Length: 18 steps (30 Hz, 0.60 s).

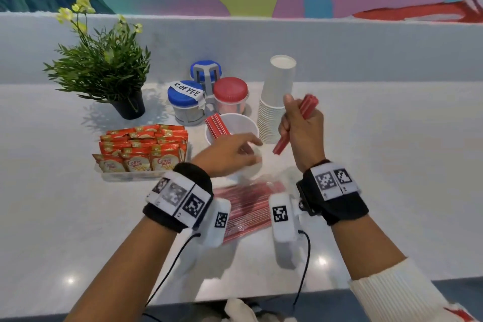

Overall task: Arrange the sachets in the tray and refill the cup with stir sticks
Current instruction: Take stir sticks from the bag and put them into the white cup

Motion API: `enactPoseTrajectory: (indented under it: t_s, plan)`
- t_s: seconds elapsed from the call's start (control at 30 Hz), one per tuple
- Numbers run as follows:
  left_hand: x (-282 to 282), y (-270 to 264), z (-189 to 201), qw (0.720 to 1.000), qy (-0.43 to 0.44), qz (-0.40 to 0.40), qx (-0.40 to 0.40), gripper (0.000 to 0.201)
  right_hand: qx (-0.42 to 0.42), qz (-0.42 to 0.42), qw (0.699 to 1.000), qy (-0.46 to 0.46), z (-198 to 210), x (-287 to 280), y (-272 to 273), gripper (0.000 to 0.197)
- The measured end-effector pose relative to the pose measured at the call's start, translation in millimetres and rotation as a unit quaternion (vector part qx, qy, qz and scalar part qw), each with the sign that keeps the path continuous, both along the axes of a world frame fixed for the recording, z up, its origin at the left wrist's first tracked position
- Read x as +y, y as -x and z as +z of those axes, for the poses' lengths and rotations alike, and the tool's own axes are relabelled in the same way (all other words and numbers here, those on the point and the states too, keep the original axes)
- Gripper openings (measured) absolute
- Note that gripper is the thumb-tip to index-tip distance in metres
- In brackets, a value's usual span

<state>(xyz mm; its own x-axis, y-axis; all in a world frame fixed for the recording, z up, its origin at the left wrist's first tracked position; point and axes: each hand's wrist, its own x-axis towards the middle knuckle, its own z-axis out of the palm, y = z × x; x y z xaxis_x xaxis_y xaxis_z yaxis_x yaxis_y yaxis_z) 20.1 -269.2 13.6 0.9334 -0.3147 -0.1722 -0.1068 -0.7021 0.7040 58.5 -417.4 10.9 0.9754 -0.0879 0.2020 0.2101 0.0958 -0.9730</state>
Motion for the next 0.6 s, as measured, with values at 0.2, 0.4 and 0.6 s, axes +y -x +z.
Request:
enactPoseTrajectory:
  t_s: [0.2, 0.4, 0.6]
  plan:
    - [43, -30, 27, 0.986, 0.048, 0.139, -0.081, 0.025, -0.022, 0.083, 0.995, 0.045, 25, 54, -23, 0.047]
    - [73, -42, 7, 0.963, 0.084, 0.241, -0.081, 0.017, 0.022, 0.122, 0.968, 0.219, 1, 86, -35, 0.036]
    - [81, -47, -17, 0.956, 0.144, 0.255, 0.030, 0.025, 0.026, 0.169, 0.890, 0.423, -14, 93, -30, 0.031]
